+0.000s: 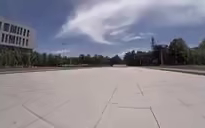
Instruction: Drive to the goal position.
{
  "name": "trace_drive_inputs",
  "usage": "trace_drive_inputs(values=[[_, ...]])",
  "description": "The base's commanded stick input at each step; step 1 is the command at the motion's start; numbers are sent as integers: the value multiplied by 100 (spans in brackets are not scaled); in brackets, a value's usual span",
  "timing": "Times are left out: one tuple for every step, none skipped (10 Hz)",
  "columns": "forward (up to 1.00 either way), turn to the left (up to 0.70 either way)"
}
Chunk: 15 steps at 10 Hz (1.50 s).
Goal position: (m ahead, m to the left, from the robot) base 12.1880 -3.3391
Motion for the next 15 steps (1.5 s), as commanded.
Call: trace_drive_inputs(values=[[100,0],[100,0],[100,0],[100,0],[100,0],[100,0],[100,0],[100,0],[100,0],[100,0],[100,0],[100,-2],[100,-14],[100,-26],[100,-19]])
